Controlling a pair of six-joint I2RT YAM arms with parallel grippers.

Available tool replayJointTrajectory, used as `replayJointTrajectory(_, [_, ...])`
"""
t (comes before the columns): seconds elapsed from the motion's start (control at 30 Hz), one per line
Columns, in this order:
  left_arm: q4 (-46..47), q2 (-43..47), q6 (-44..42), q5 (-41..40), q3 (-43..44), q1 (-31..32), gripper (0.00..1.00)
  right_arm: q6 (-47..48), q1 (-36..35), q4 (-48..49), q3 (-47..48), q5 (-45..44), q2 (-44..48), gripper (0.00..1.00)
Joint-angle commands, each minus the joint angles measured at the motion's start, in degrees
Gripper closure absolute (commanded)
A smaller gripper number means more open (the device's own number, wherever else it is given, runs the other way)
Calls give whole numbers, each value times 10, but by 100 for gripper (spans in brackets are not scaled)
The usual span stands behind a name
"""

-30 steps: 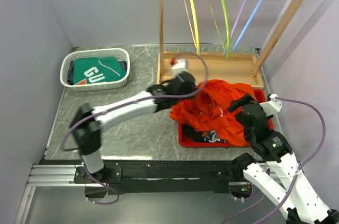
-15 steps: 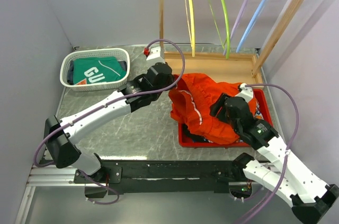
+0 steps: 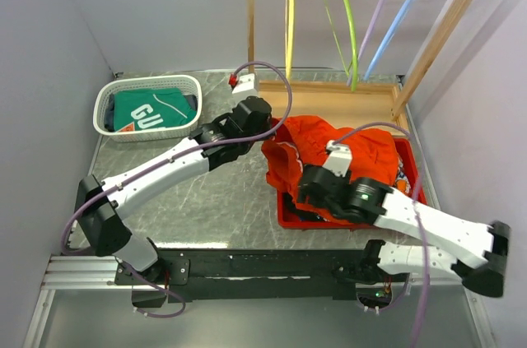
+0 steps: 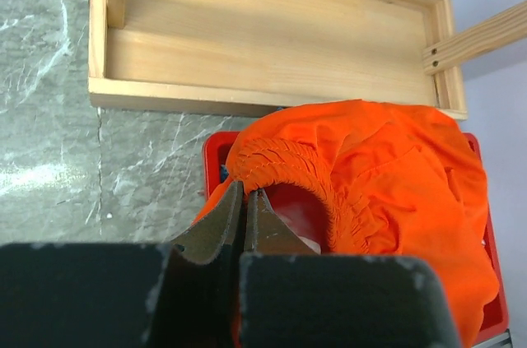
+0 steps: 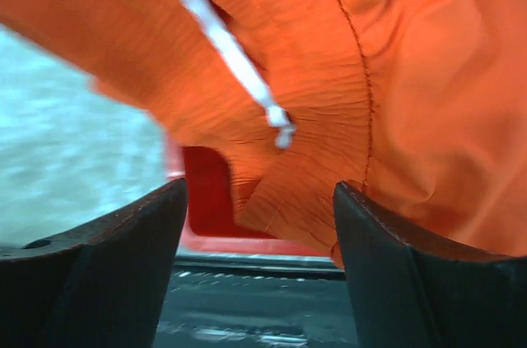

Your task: Place the shorts on the hanger

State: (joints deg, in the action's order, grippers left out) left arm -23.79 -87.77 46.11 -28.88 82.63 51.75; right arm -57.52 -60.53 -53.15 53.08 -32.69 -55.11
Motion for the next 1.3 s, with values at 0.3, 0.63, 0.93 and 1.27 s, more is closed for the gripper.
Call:
replayJointTrajectory(0.3, [-39, 50, -18, -28, 22, -2, 99, -95, 6, -79, -52, -53, -48, 57])
replayJointTrajectory(0.63, [-137, 138, -29, -123, 43, -19, 99, 10, 6, -143, 107, -89, 42, 100])
replayJointTrajectory(0.93, [-204, 273, -116, -228, 168, -48, 99, 264, 7, -13, 535, -8, -100, 100])
replayJointTrajectory(1.27, [-112, 338, -226, -248, 258, -48, 99, 399, 11, 69, 916, 79, -324, 100])
